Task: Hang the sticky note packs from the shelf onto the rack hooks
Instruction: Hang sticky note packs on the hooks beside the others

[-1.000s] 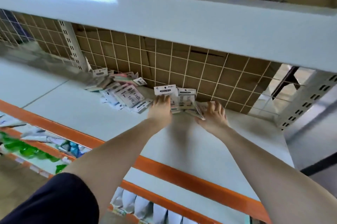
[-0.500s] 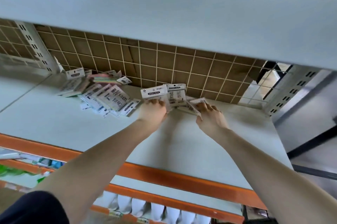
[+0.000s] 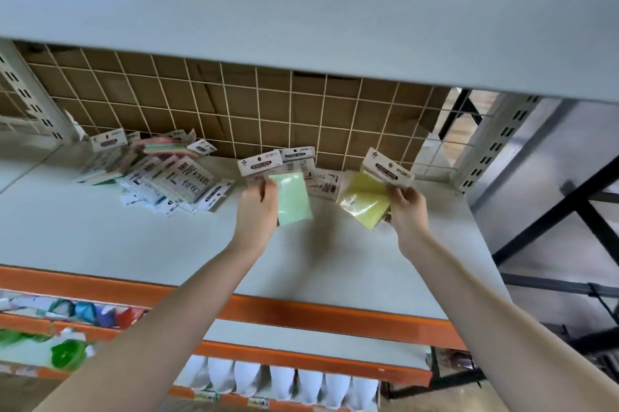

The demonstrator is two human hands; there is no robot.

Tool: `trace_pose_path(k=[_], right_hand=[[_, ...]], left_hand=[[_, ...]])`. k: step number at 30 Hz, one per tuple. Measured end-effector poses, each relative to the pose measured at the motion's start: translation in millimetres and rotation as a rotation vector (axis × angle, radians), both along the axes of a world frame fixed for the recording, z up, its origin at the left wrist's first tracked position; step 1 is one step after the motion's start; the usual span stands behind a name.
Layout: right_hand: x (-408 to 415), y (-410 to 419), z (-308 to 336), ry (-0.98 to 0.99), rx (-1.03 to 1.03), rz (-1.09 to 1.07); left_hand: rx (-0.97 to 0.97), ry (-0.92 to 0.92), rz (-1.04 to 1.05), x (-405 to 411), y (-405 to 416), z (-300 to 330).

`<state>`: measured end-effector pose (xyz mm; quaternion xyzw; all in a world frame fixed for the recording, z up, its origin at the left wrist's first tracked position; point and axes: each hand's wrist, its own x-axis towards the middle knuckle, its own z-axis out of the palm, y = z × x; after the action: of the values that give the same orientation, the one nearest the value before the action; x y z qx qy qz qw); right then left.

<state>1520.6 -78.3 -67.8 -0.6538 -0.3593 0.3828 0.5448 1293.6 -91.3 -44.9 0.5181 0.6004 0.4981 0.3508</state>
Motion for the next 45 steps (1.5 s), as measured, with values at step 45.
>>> trace_pose_path(k=[45], right_hand=[[402.6, -465.5, 93.3, 0.202, 0.181, -0.491]], left_hand=[[-0.17, -0.262, -0.876, 504.3, -297.0, 63.1]])
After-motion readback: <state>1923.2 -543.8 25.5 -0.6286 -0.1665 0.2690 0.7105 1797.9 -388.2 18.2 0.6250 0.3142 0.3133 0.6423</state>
